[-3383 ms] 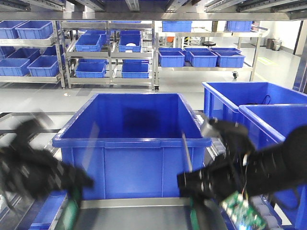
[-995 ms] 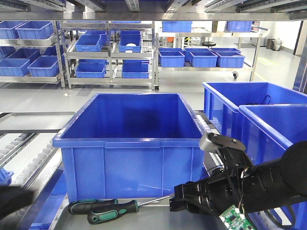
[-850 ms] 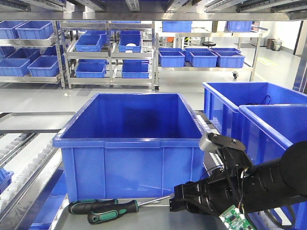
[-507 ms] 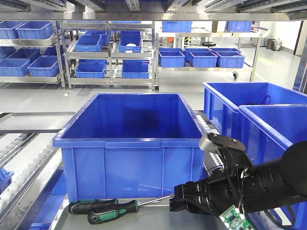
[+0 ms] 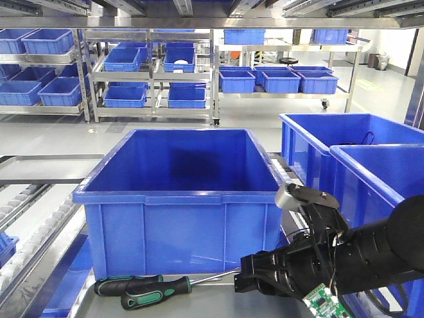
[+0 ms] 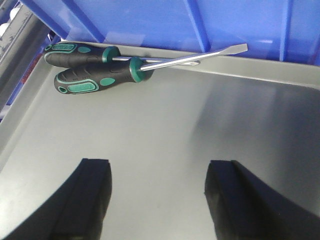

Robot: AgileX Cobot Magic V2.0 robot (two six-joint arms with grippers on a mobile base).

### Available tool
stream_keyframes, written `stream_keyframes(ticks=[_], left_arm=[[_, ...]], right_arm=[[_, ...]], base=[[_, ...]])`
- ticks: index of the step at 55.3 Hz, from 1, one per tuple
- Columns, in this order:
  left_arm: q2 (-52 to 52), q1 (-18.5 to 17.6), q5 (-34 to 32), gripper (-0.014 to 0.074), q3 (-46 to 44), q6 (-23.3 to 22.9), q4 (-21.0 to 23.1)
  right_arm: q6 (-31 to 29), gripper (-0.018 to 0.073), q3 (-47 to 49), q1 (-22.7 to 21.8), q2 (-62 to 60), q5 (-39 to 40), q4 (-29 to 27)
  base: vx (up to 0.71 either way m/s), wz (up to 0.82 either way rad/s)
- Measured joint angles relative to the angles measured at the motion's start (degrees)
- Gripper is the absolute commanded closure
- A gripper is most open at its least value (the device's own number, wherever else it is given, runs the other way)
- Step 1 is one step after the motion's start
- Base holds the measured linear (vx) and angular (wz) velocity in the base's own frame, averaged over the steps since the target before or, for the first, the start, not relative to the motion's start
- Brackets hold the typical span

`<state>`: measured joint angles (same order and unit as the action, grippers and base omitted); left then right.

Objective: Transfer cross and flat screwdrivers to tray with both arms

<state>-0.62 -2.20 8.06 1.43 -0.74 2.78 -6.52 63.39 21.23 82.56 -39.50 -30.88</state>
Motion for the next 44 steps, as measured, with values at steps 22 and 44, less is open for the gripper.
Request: stream_keyframes(ticks=[22,44], left_arm=[[0.0,0.0,-0.1,0.0602,0.0,0.0,0.0],[0.0,0.0,-0.3,0.0602,0.0,0.0,0.0]], right_arm=[[0.0,0.009,0.0,0.0,0.0,0.0,0.0],[2.4,0.0343,-17.6,0.0,-25.0,2.7,10.5]], base=[[0.0,0.0],[0.0,0.0]])
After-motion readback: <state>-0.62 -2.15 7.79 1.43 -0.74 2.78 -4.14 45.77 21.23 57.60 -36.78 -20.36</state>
